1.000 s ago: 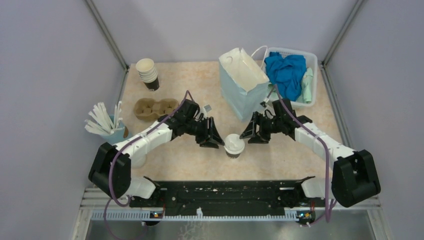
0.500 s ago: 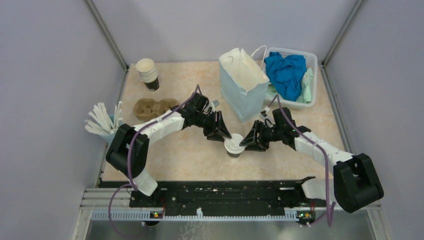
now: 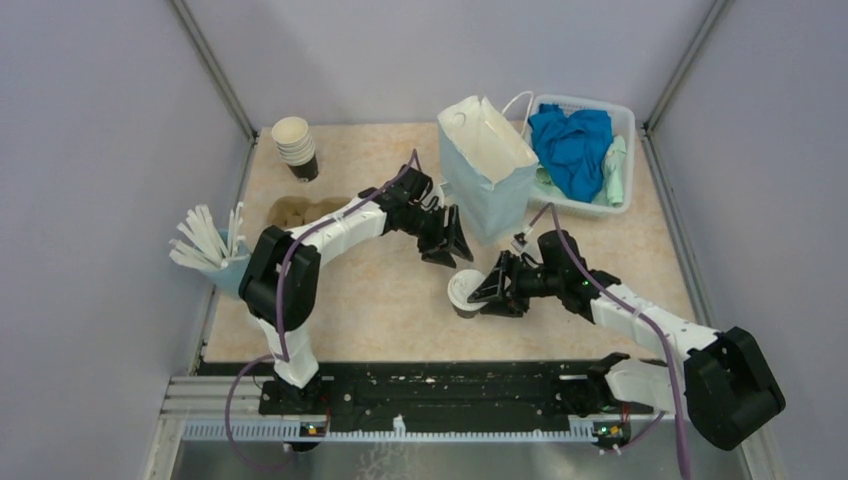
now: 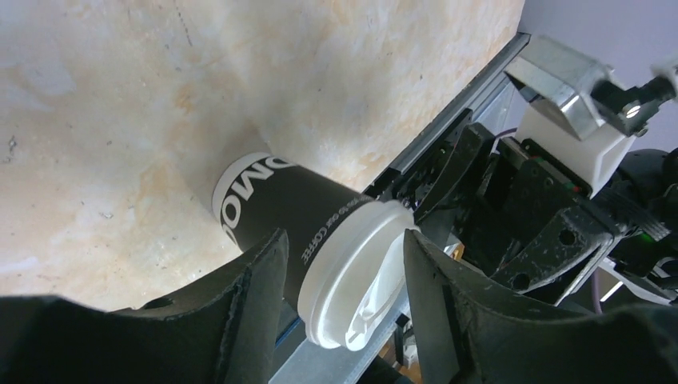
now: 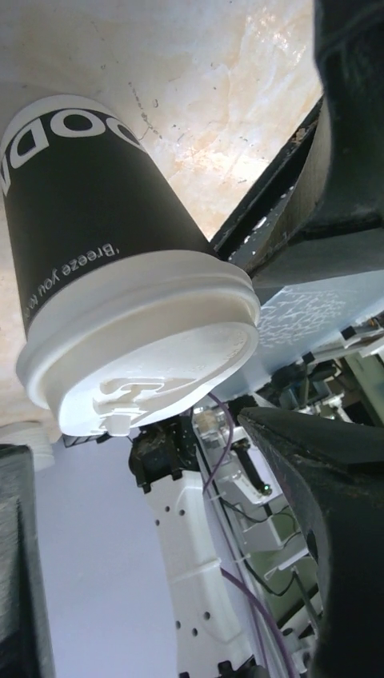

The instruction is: Pack the takeout coffee

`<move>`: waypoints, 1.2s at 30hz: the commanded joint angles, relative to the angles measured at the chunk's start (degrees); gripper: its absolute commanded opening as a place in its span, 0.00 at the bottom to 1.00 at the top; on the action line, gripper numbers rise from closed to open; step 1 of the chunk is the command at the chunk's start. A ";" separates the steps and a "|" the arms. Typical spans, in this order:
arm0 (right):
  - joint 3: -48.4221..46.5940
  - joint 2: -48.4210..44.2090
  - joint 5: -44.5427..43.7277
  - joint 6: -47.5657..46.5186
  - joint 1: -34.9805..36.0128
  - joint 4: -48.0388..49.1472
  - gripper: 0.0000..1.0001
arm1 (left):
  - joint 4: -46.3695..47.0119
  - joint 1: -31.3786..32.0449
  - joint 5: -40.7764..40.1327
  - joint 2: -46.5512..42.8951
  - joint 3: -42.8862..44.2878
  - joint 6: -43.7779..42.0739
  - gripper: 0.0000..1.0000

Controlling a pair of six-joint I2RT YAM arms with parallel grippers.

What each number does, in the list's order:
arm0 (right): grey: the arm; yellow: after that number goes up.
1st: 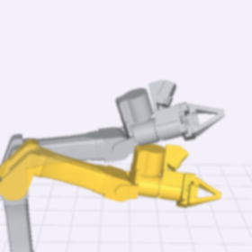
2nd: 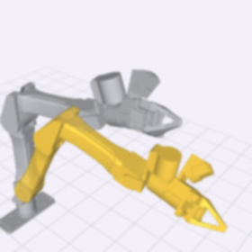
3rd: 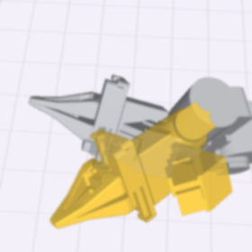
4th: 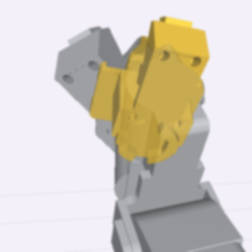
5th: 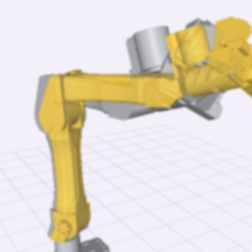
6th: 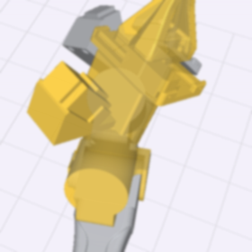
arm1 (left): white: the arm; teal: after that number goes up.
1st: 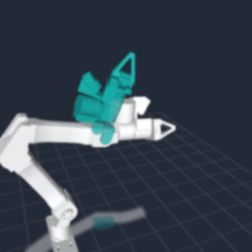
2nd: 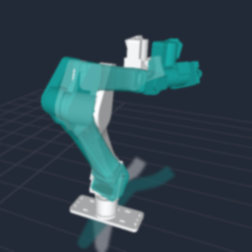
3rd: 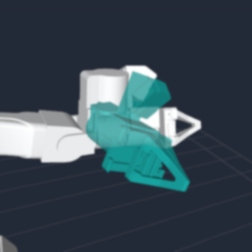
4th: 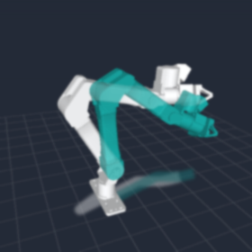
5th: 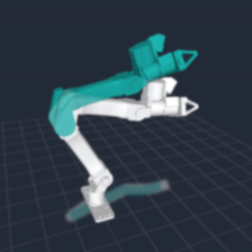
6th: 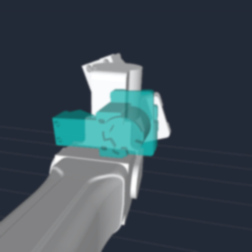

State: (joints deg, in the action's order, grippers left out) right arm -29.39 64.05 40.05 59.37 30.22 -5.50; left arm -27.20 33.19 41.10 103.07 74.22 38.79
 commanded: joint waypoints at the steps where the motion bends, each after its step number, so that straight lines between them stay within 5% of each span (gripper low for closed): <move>1: 0.40 -2.56 -1.17 0.97 0.29 0.70 0.59 | -1.40 0.12 0.73 2.14 4.96 -3.03 0.64; 6: -4.22 -4.25 -0.86 -8.08 -5.26 -10.98 0.66 | -9.84 -0.07 -6.05 -0.83 7.94 -7.62 0.76; 11: -6.35 -0.48 10.57 -18.17 -15.80 -13.61 0.66 | -9.43 -2.56 -7.51 -14.18 -3.83 -4.23 0.92; 16: -13.51 7.93 12.74 -26.72 -15.89 -16.90 0.64 | 1.31 -2.50 -0.64 -26.22 -20.38 9.01 0.81; 22: -13.47 12.28 14.60 -21.20 -15.37 -7.61 0.62 | 10.68 0.14 2.13 -28.35 -27.94 16.51 0.58; 28: -12.90 14.11 13.20 -19.78 -12.52 -5.15 0.59 | 14.34 4.19 0.96 -23.62 -25.12 17.81 0.81; 36: -9.77 14.41 12.04 -19.25 -12.28 -2.84 0.52 | 7.02 4.87 -3.71 -17.28 -20.67 13.12 0.66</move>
State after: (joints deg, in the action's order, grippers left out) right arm -40.45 78.22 52.45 40.10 17.47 -11.49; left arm -17.21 37.89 40.25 83.35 49.52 54.48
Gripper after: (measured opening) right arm 0.539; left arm 0.698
